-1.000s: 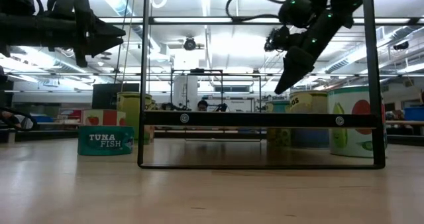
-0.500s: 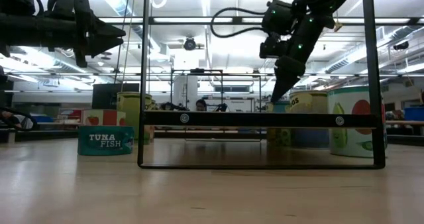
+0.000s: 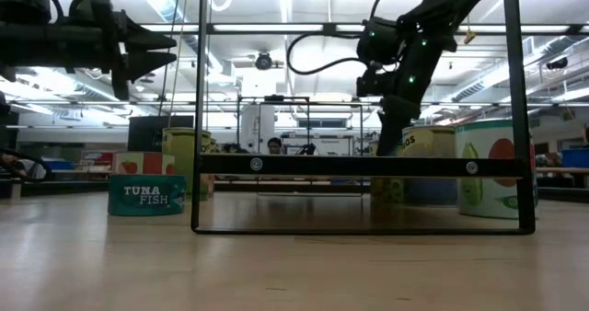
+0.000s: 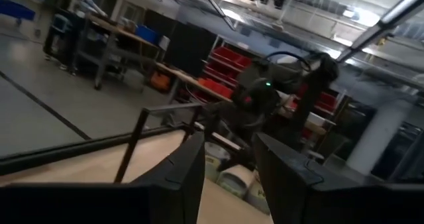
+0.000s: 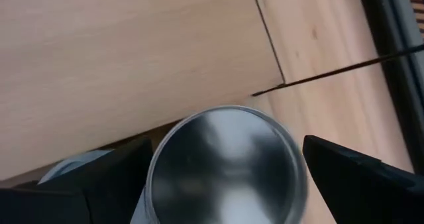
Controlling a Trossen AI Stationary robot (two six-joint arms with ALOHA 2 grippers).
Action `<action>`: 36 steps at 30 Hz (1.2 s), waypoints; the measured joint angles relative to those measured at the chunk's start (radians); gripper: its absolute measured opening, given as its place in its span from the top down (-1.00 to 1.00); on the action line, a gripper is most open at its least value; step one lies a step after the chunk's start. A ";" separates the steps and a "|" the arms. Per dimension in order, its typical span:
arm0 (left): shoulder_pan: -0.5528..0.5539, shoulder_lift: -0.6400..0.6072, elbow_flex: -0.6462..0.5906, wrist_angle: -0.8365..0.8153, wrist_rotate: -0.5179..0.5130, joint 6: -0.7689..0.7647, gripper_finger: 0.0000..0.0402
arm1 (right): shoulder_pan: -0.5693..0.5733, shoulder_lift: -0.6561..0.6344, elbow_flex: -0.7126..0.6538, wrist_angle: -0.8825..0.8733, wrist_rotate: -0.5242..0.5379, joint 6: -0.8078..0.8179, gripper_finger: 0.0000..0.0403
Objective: Pick and place cans onto a shelf
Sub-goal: Put the canned carrots on the shelf
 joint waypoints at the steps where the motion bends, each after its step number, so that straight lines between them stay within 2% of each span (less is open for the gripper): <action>1: 0.000 0.000 0.000 -0.001 0.003 0.000 0.31 | -0.002 0.008 0.000 -0.001 -0.003 -0.001 -0.99; 6: 0.000 0.000 0.000 -0.007 0.003 0.001 0.31 | -0.005 0.025 -0.001 -0.028 -0.021 0.010 -0.93; 15: 0.000 0.000 0.000 -0.007 0.003 0.001 0.31 | -0.023 0.018 -0.001 -0.033 -0.021 -0.006 -0.59; 21: 0.000 0.000 0.000 -0.006 0.003 0.000 0.31 | -0.011 -0.001 -0.001 -0.054 -0.011 -0.029 -0.63; 25: 0.000 0.000 0.000 -0.006 0.003 0.000 0.31 | 0.003 -0.045 -0.001 -0.084 0.037 -0.032 -0.62; 29: 0.000 0.000 0.000 -0.006 0.003 0.000 0.31 | 0.026 -0.113 0.005 -0.117 0.038 -0.032 -0.61; 36: 0.000 0.000 0.000 -0.006 0.003 0.000 0.31 | 0.092 -0.180 0.118 -0.162 -0.011 -0.028 -0.63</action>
